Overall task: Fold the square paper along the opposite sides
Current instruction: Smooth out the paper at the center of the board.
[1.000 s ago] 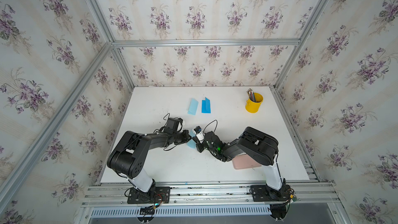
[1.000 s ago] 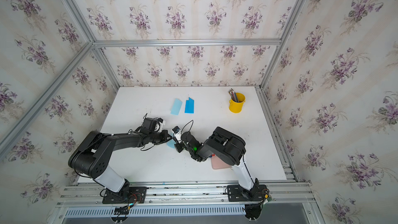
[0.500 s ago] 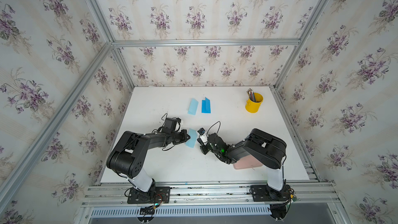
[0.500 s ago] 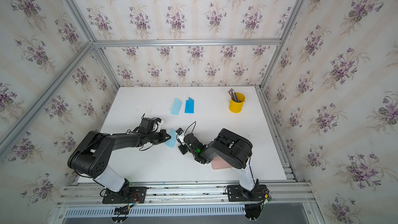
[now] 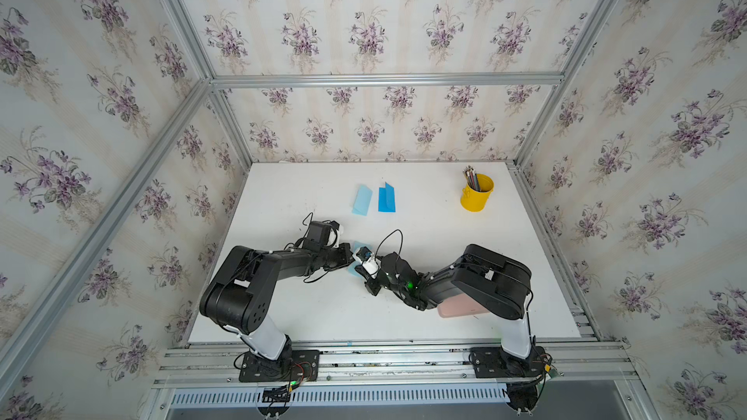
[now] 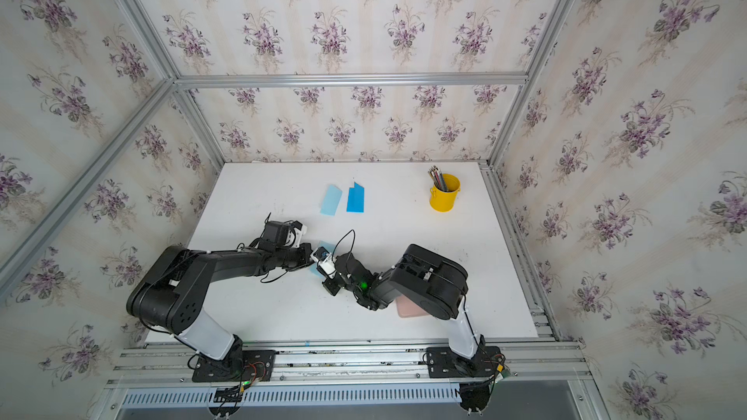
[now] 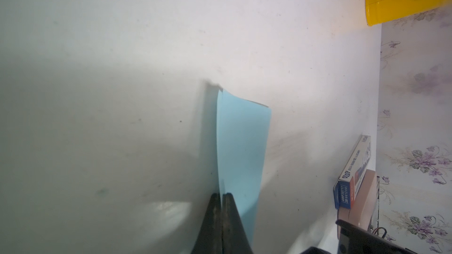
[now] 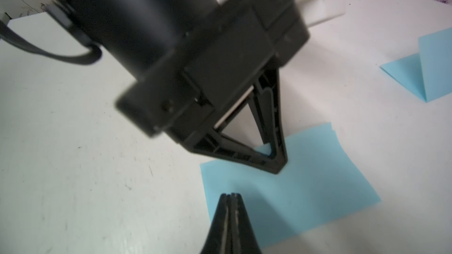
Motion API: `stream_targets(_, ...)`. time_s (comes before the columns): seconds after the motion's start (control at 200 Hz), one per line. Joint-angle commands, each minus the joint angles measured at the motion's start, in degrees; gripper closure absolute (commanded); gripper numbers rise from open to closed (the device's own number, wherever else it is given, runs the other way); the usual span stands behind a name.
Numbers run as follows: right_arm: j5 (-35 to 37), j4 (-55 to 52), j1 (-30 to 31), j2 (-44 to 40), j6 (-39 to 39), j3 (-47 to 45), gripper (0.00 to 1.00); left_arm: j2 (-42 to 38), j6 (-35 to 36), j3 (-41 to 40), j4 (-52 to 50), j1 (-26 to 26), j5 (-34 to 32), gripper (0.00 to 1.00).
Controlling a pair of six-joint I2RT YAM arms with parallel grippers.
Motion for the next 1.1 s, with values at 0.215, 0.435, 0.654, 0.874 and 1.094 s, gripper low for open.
stream_targets(0.215, 4.5, -6.1, 1.3, -6.1, 0.2, -6.9, 1.0, 1.3, 1.4, -1.5, -10.5, 0.9, -9.0, 1.0)
stream_targets(0.435, 3.6, -7.0, 1.9, -6.9, -3.0, -2.2, 1.0, 1.3, 1.2, -1.5, -10.1, 1.0, -8.5, 1.0)
stream_targets(0.654, 3.7, -4.6, 2.6, -0.7, -2.3, 1.0, 1.0, -0.1, 1.1, -1.8, -10.8, 1.0, -8.7, 1.0)
stream_targets(0.874, 4.8, -8.7, 2.9, -5.9, -0.1, -5.7, 1.0, 0.2, 1.4, -1.1, -11.2, 1.1, -8.5, 1.0)
stream_targets(1.094, 12.5, -13.1, 1.9, -22.9, -0.1, -12.6, 1.0, -1.9, 1.6, 2.0, -14.2, 1.2, -7.9, 1.0)
